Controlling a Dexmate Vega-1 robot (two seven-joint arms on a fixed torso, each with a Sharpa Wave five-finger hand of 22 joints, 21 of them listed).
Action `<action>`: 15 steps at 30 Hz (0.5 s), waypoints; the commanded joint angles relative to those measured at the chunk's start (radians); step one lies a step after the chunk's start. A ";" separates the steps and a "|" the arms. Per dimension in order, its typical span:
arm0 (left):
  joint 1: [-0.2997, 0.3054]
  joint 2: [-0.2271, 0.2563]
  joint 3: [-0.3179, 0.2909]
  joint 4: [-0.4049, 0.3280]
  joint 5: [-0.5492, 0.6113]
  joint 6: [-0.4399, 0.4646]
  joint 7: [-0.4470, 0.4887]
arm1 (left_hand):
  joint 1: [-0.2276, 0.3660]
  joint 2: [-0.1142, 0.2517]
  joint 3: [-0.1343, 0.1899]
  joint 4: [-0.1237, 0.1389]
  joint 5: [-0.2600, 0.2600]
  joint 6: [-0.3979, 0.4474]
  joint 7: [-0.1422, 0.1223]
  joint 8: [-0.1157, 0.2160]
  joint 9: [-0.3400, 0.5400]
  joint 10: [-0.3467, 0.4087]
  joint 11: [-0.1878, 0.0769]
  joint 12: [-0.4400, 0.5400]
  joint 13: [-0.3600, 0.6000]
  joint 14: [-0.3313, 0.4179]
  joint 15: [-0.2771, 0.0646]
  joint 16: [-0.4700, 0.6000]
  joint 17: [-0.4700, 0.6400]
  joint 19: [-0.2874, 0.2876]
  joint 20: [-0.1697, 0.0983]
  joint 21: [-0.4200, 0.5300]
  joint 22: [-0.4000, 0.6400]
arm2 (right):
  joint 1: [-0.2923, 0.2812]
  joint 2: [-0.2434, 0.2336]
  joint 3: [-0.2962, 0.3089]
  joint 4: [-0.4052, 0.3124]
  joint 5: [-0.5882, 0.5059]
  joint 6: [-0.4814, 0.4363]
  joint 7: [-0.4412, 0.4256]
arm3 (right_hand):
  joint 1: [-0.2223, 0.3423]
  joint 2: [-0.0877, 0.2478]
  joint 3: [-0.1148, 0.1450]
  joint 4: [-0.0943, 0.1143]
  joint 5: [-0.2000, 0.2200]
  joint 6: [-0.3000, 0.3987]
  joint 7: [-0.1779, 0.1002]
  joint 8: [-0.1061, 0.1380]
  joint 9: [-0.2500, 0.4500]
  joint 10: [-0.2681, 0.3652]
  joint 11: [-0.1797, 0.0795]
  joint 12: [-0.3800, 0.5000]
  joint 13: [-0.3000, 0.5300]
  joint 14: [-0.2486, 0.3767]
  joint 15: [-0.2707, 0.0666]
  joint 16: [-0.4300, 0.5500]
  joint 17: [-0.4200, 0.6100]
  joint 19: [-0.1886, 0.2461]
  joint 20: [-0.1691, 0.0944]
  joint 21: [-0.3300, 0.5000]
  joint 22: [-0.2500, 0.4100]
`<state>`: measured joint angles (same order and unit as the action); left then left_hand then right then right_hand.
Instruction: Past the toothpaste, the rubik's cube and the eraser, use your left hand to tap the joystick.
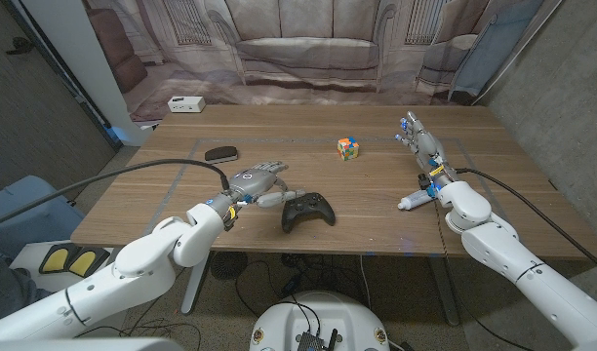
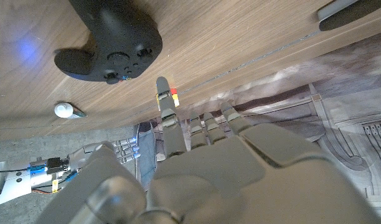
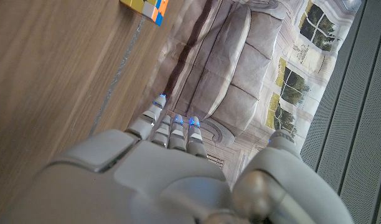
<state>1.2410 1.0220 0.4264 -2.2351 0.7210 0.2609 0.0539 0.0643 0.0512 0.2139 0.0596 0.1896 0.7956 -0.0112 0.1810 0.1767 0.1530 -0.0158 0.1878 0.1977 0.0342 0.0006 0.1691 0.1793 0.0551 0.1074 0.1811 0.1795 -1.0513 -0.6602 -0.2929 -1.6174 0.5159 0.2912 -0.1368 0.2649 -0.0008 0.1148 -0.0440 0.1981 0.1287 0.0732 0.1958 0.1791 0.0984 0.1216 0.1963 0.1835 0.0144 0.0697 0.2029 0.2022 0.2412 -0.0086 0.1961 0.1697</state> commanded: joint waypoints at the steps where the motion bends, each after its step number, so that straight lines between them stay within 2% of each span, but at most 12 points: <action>1: -0.047 0.007 0.032 0.020 -0.031 -0.029 -0.052 | -0.017 -0.001 -0.002 0.009 0.008 -0.010 -0.001 -0.002 0.003 -0.014 0.000 -0.004 0.001 -0.008 0.001 0.002 0.004 -0.012 0.006 0.001 0.003 | -0.007 -0.007 0.007 -0.010 0.001 -0.010 -0.003 | -0.003 0.002 0.000 -0.003 -0.002 0.008 -0.002 0.000 0.005 0.007 0.005 0.002 0.004 -0.001 0.005 0.001 0.002 0.002 0.004 -0.002 0.003; 15: -0.086 -0.006 0.058 0.047 -0.059 -0.054 -0.067 | -0.027 -0.006 -0.010 0.016 0.010 -0.007 -0.004 0.002 0.003 -0.025 -0.002 0.001 0.001 -0.021 0.002 0.006 0.004 -0.026 0.008 0.003 0.004 | -0.011 -0.015 0.014 -0.017 0.004 -0.019 -0.005 | -0.004 0.003 0.000 -0.004 -0.002 0.008 -0.003 -0.001 0.005 0.008 0.004 0.002 0.004 0.000 0.005 0.001 0.002 0.002 0.006 -0.002 0.003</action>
<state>1.1864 1.0243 0.4633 -2.2082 0.6844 0.2280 0.0043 0.0474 0.0448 0.2056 0.0679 0.1896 0.7943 -0.0126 0.1810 0.1768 0.1337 -0.0181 0.1878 0.1977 0.0223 0.0018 0.1691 0.1793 0.0372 0.1147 0.1811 0.1794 -1.0596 -0.6696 -0.2846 -1.6299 0.5175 0.2785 -0.1413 0.2649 -0.0008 0.1148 -0.0440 0.1981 0.1286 0.0732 0.1958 0.1790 0.0983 0.1216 0.1963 0.1835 0.0143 0.0696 0.2029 0.2021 0.2412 -0.0086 0.1961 0.1697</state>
